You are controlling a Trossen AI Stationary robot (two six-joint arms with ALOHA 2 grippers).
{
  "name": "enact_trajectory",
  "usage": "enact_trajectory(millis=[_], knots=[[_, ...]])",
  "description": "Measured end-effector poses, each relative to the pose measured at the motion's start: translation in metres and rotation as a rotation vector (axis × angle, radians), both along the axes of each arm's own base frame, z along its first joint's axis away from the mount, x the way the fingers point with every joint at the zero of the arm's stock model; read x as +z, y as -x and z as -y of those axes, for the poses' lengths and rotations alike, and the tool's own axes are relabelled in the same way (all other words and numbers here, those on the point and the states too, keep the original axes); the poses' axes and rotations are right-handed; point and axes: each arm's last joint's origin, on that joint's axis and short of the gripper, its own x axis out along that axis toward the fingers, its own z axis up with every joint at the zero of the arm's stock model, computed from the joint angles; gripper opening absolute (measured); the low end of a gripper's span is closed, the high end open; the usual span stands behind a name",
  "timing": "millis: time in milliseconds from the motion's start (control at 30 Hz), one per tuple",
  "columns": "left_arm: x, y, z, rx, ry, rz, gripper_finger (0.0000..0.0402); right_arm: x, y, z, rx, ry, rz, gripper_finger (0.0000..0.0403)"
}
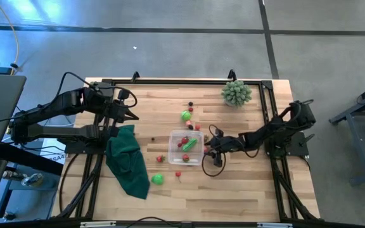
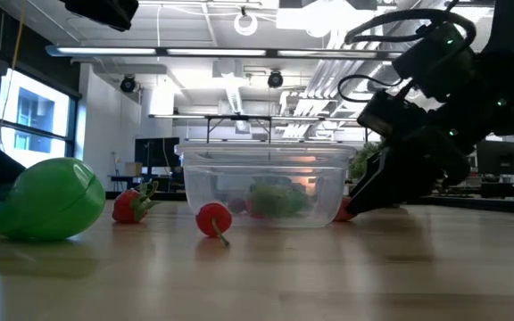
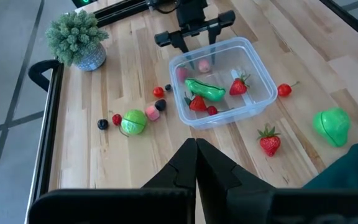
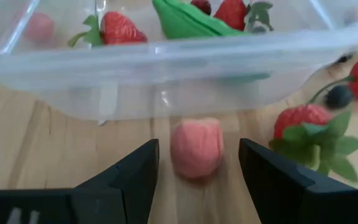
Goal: Pick and placing Produce into tupperware
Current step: Put the pink peach into the transparent bin
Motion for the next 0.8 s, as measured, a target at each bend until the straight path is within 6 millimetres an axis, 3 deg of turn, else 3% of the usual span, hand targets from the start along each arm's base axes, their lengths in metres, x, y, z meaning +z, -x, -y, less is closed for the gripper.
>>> enact_trajectory(millis=[800], knots=[[0.0, 0.0, 0.0, 0.0, 0.0, 0.0, 0.0001, 0.0001, -0.0017, 0.0089, 0.02, 0.004, -0.005, 0.0213]])
